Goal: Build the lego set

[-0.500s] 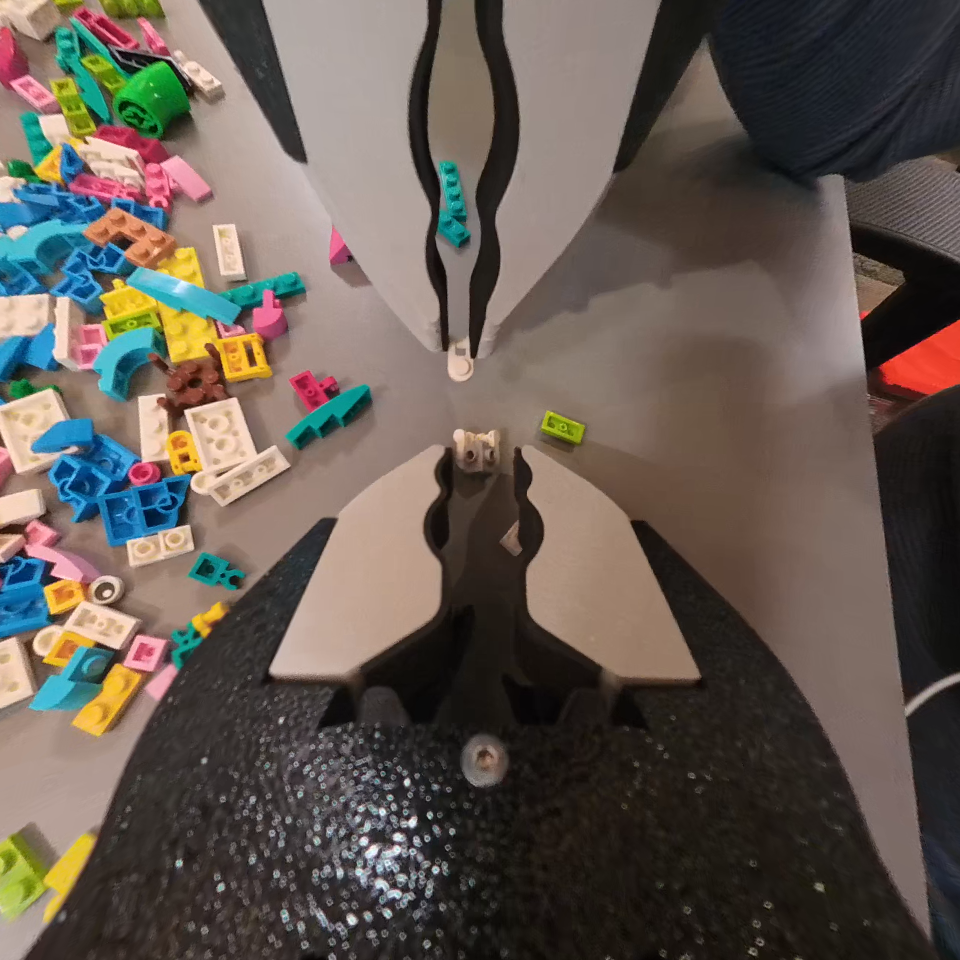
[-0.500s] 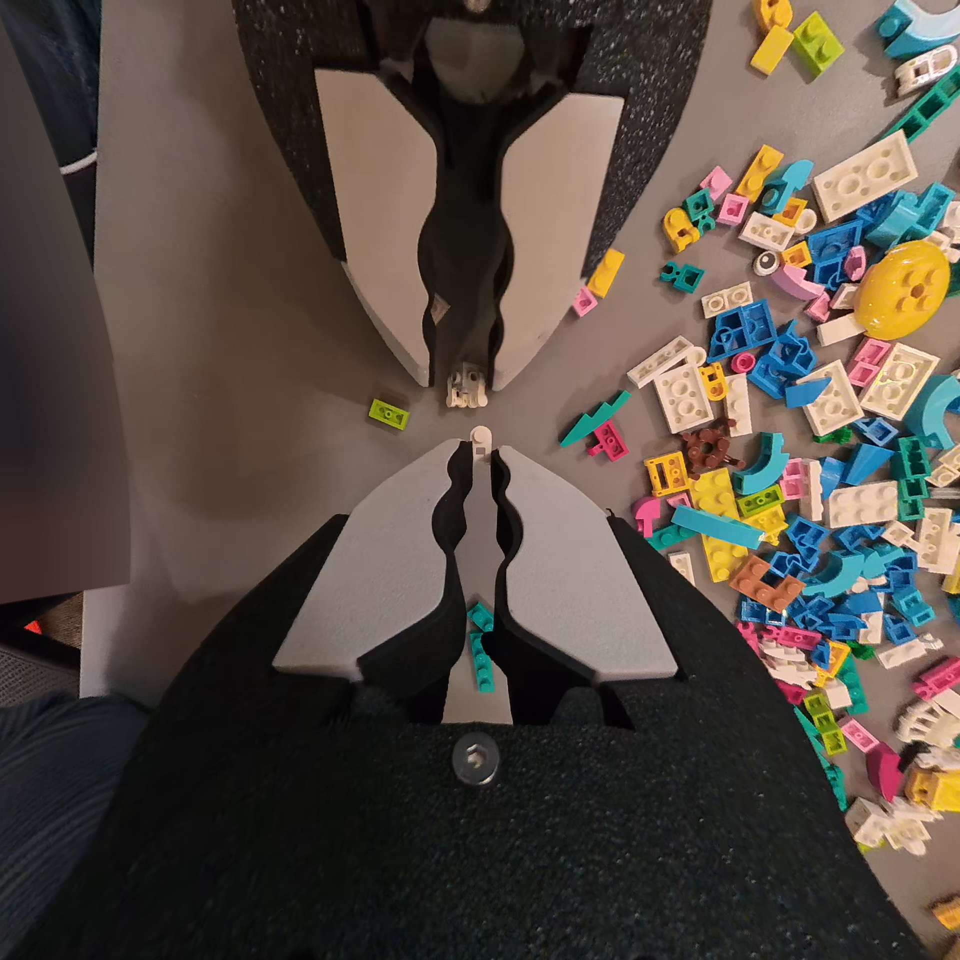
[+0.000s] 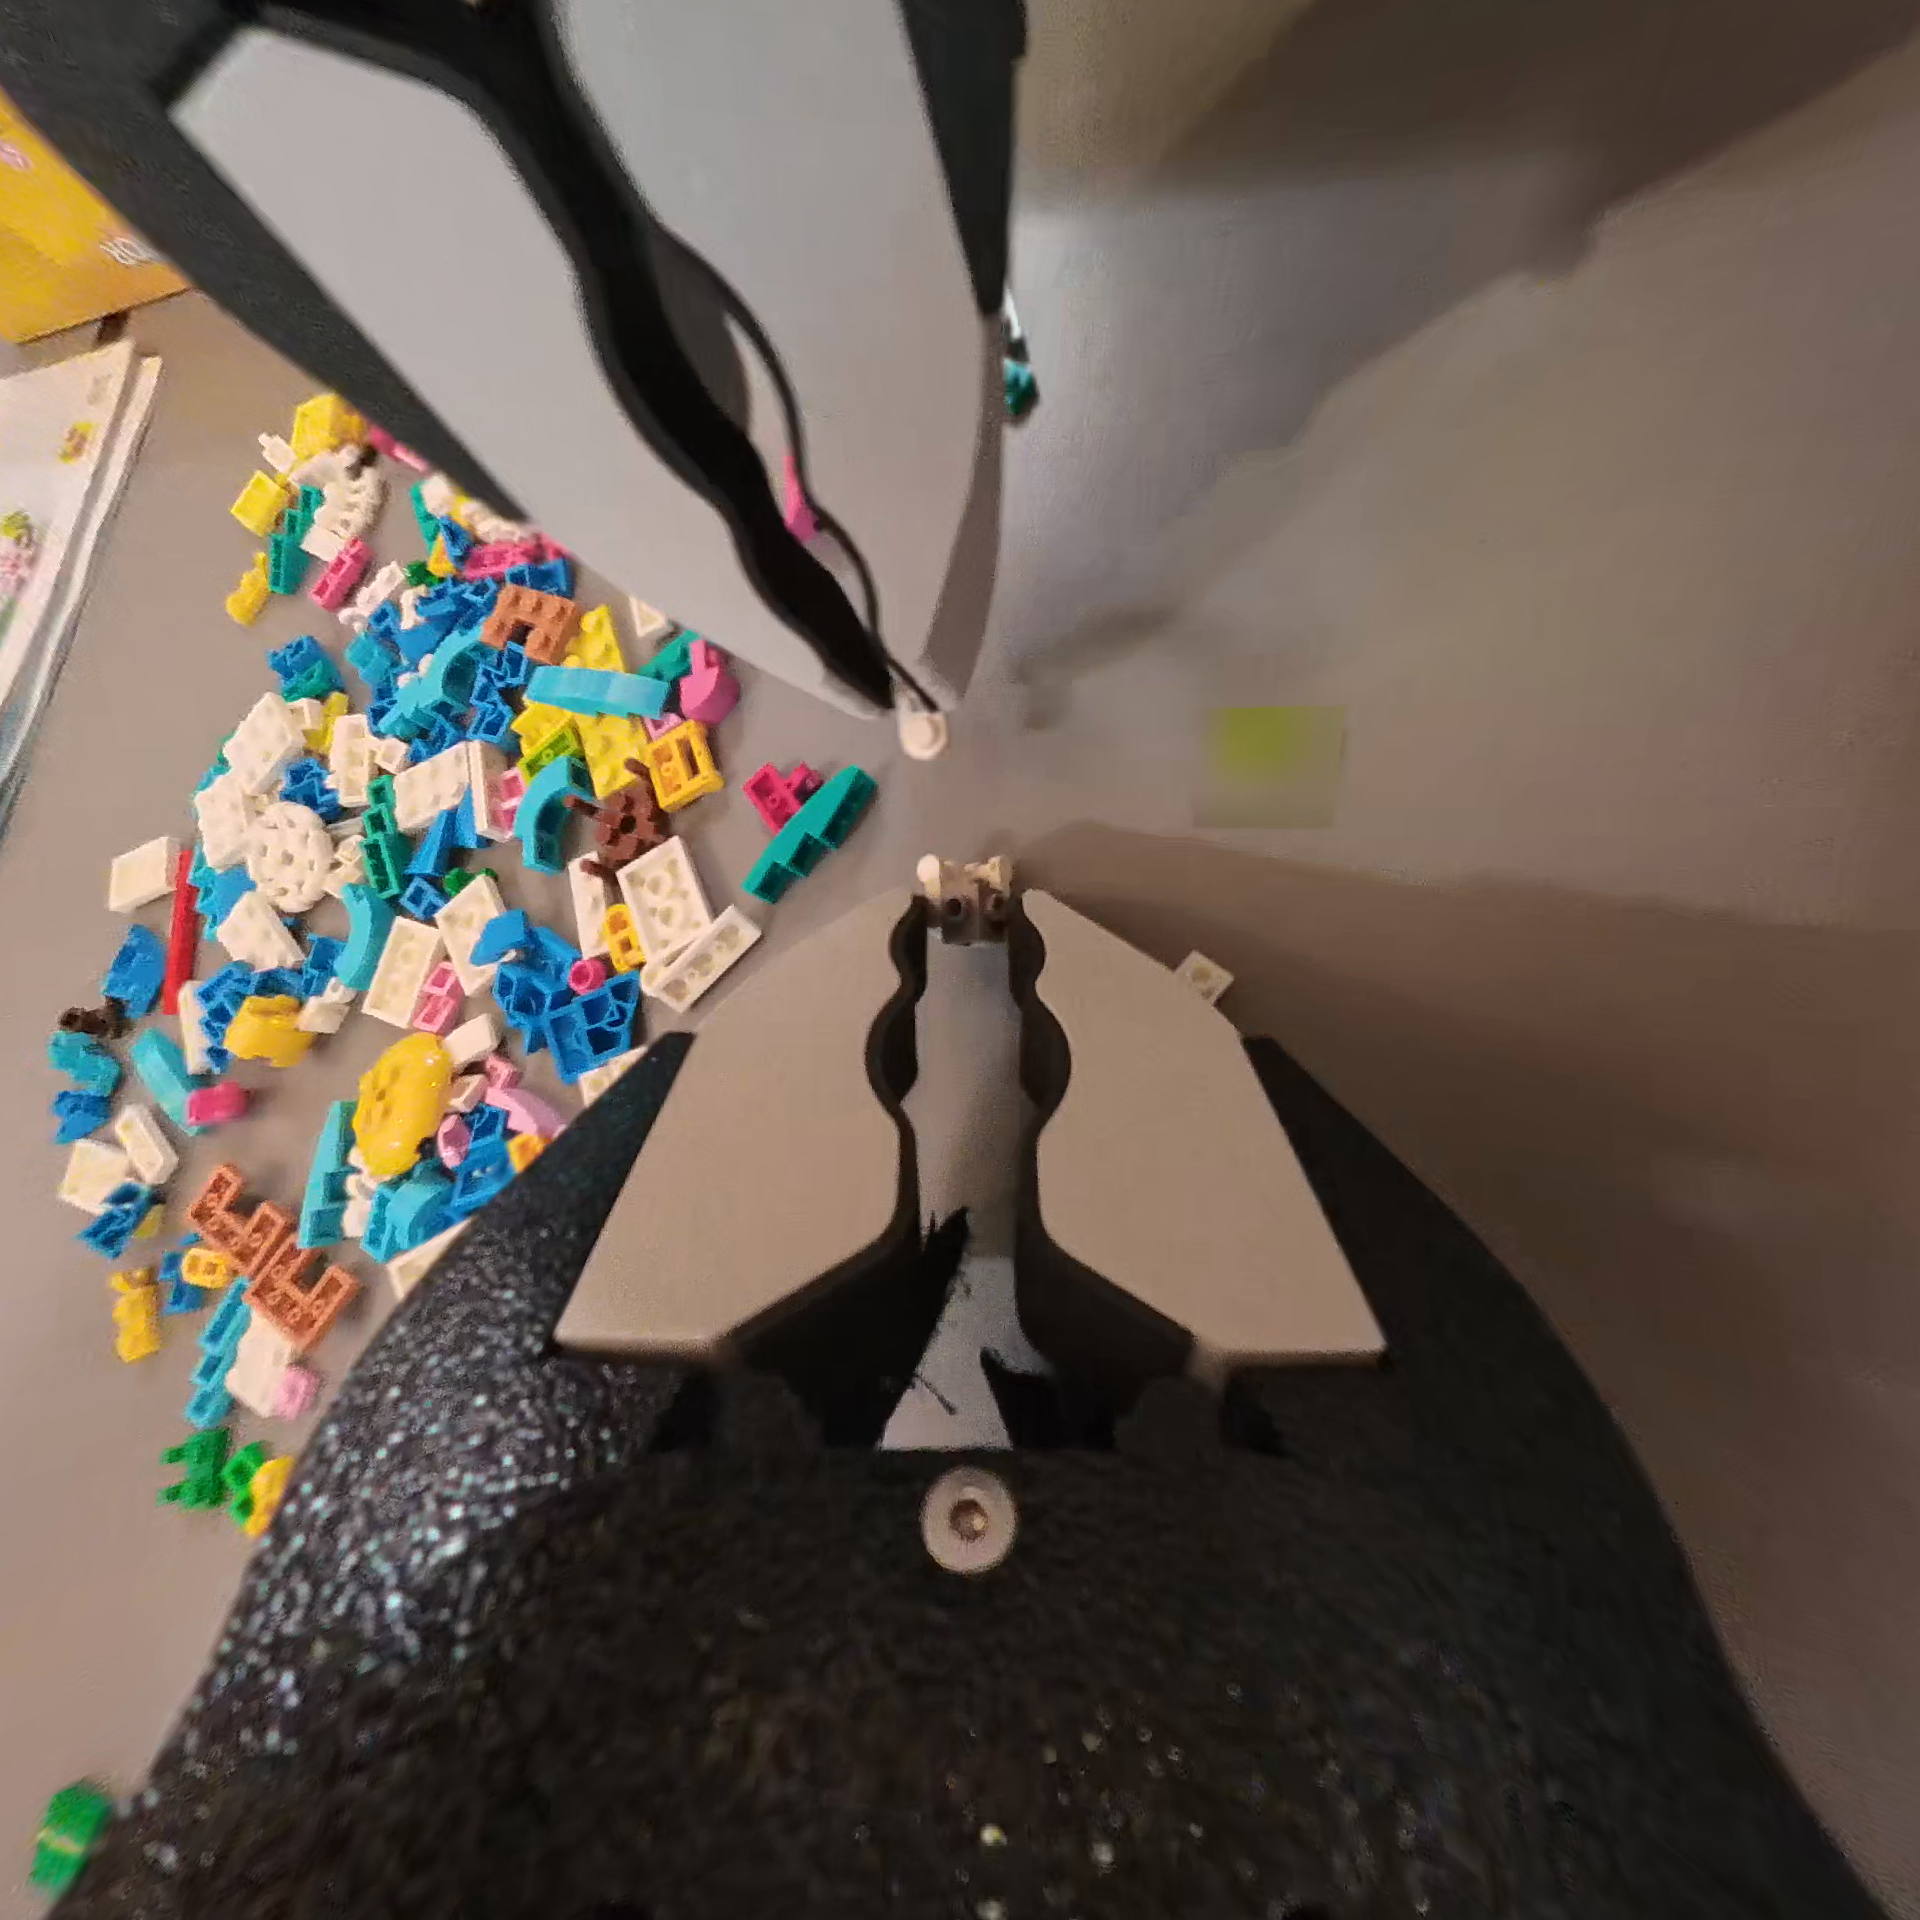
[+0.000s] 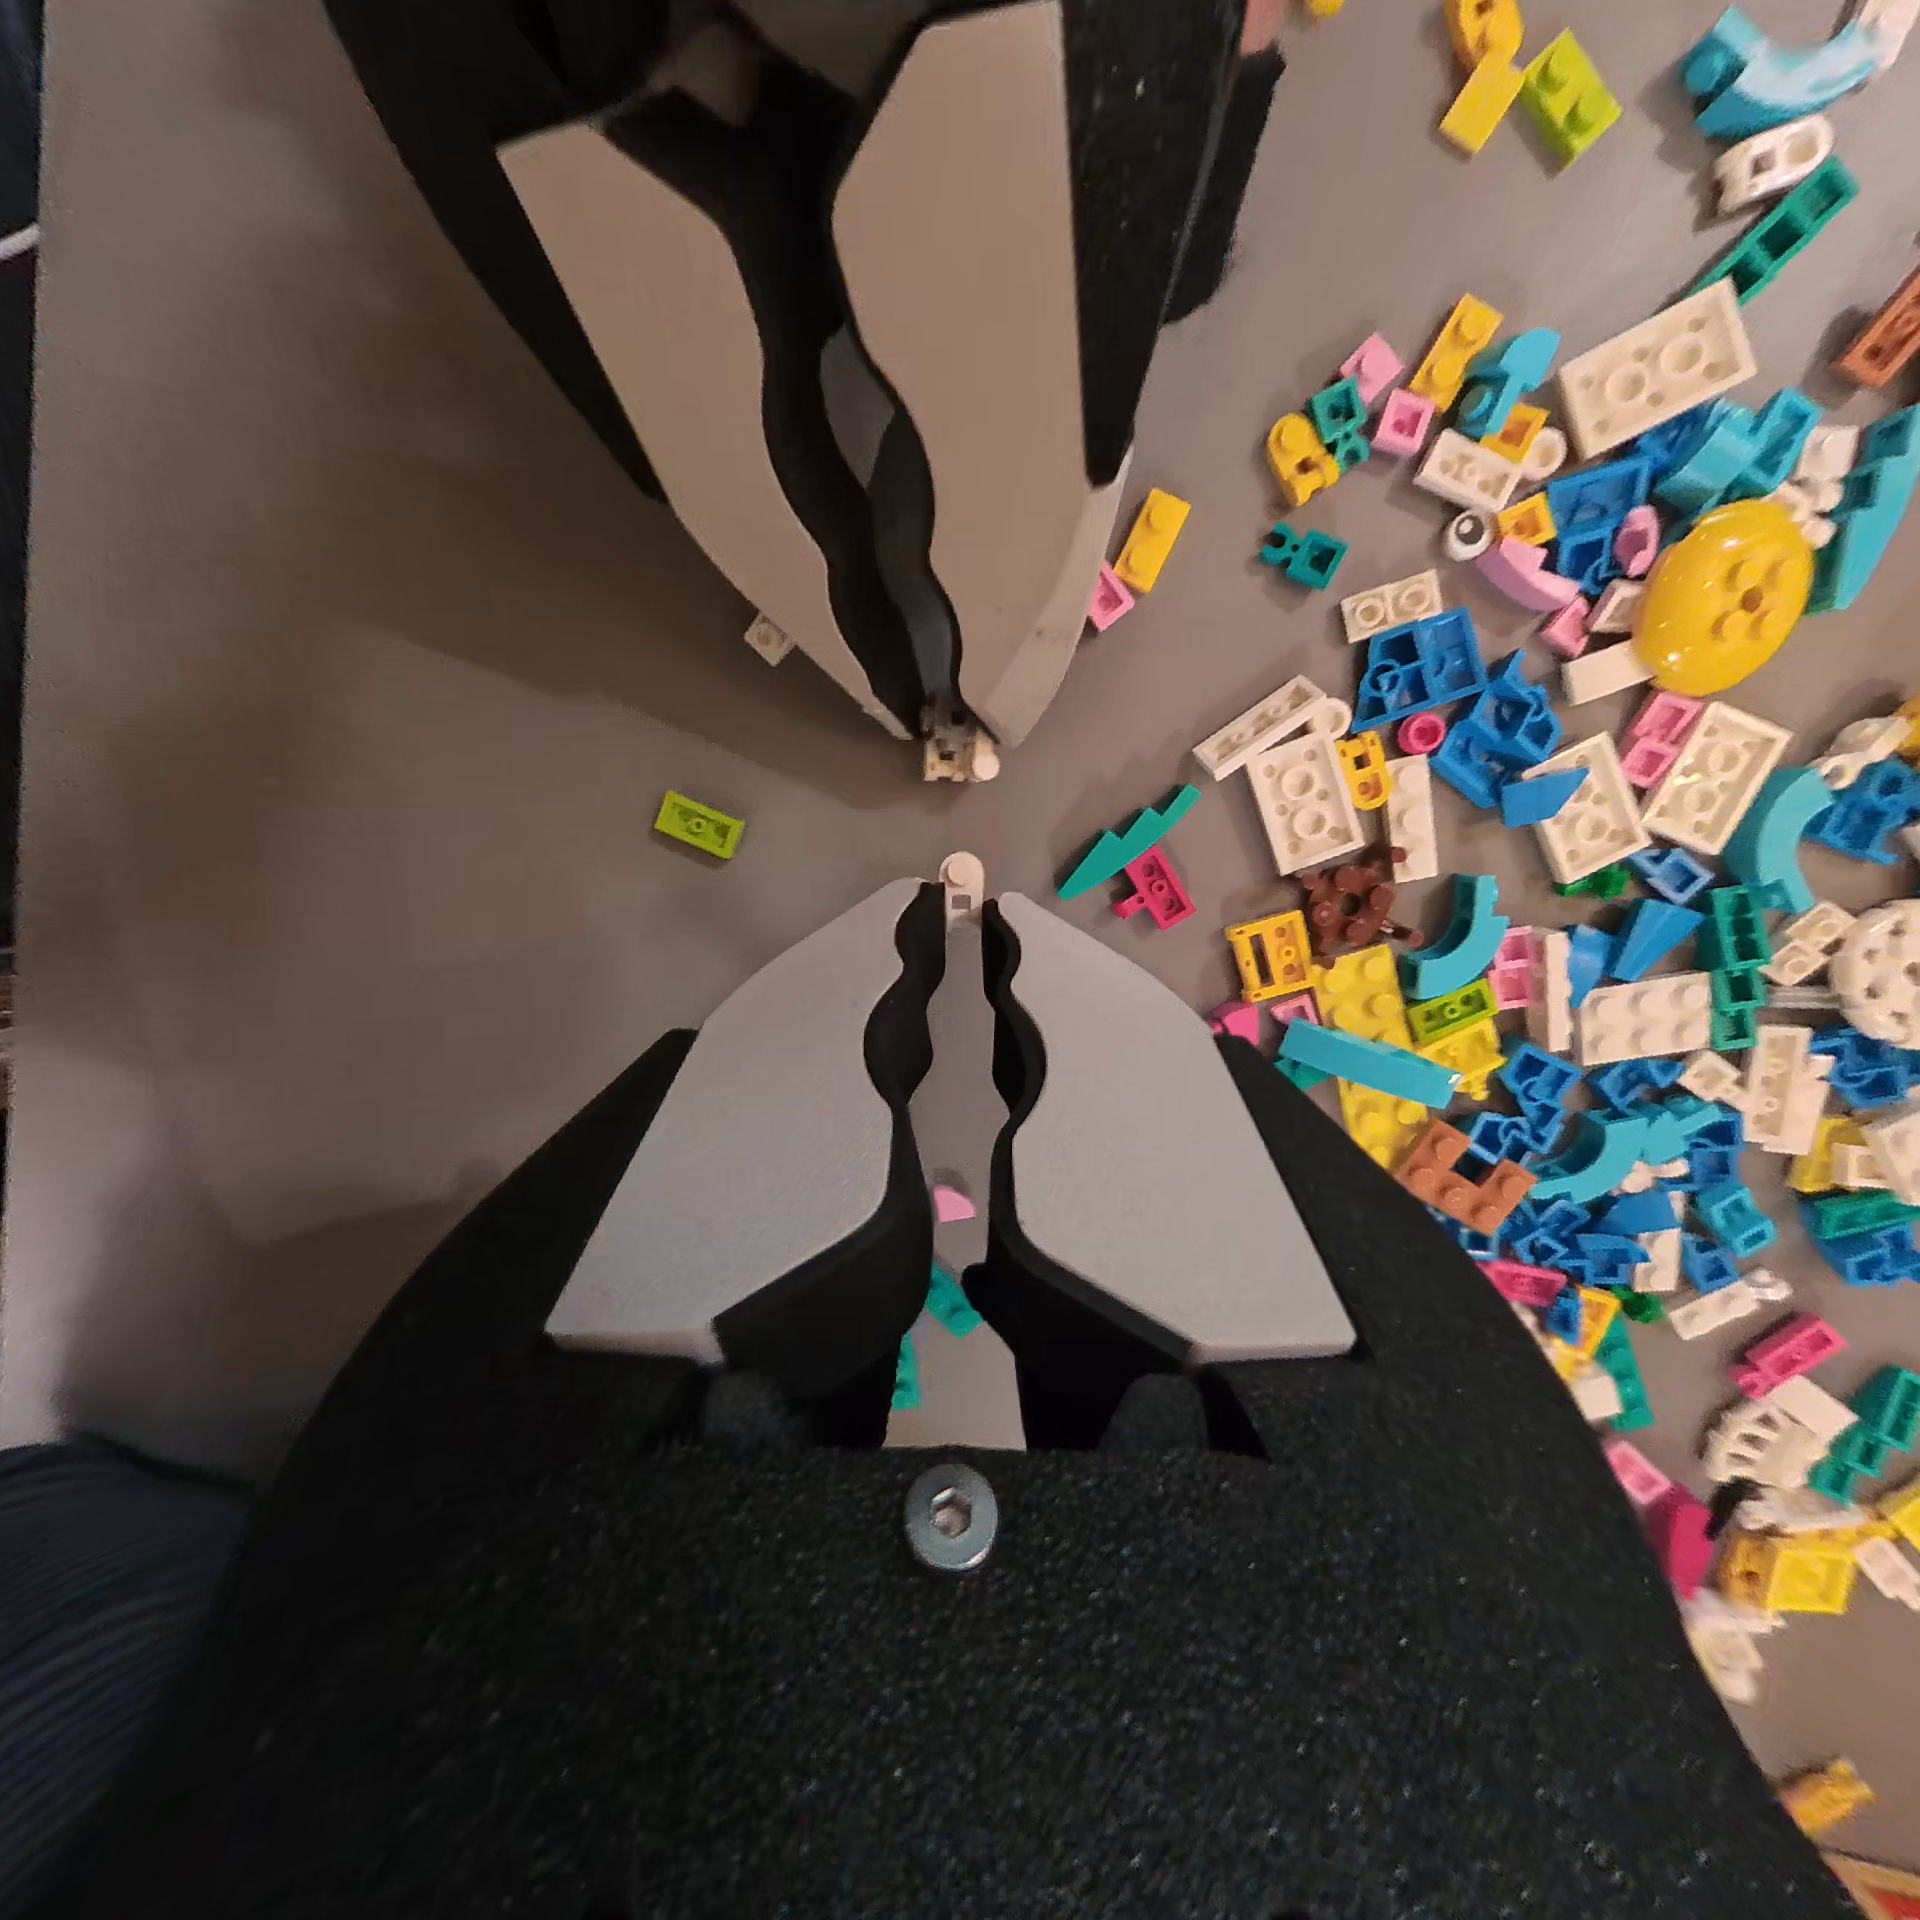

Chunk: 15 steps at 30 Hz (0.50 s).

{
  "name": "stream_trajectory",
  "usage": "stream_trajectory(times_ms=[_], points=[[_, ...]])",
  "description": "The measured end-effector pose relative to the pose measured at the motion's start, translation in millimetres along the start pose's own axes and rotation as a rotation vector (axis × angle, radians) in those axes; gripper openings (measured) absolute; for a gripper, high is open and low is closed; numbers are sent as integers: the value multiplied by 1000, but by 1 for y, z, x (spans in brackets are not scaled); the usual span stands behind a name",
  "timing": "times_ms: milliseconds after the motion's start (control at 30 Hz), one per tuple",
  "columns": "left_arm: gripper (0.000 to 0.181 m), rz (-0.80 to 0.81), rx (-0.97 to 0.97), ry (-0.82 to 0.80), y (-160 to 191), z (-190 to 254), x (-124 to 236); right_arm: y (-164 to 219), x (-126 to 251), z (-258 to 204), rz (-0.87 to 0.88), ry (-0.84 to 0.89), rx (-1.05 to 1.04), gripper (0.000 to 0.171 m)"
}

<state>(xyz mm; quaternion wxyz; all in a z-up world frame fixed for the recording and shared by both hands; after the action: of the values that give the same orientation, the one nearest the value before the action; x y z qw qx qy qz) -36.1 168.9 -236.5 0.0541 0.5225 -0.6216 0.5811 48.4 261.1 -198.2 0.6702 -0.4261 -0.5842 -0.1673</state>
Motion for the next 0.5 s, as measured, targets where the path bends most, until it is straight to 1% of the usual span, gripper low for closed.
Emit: stream_trajectory(times_ms=[67, 233, 367, 500], points=[[14, 3, -6, -4, 0, 1, 0, -1, 0, 0, 8, 15, 23, 6], [14, 13, 54, 36, 2, -3, 0, -4, -6, -1, 14, 1, 55, 7], [15, 7, 20, 5, 3, -2, 0, -8, -10, -3, 34, -23, 68, 7], [15, 7, 20, 4, 3, -2, 0, -9, -16, -2, 16, -20, 72, 7]])
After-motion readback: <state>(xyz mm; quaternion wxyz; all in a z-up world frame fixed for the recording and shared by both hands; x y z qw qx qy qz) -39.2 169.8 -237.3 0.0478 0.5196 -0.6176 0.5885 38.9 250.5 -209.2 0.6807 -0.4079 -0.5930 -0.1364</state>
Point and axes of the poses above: each gripper's, where its closed fingertips meet, x back along the fingers, y out of its underside, z = x × y across the jaws, the point moved 9 cm from there along x, back along the fingers, and after that the axes turned 1 degree about x, right-handed, at the moved point
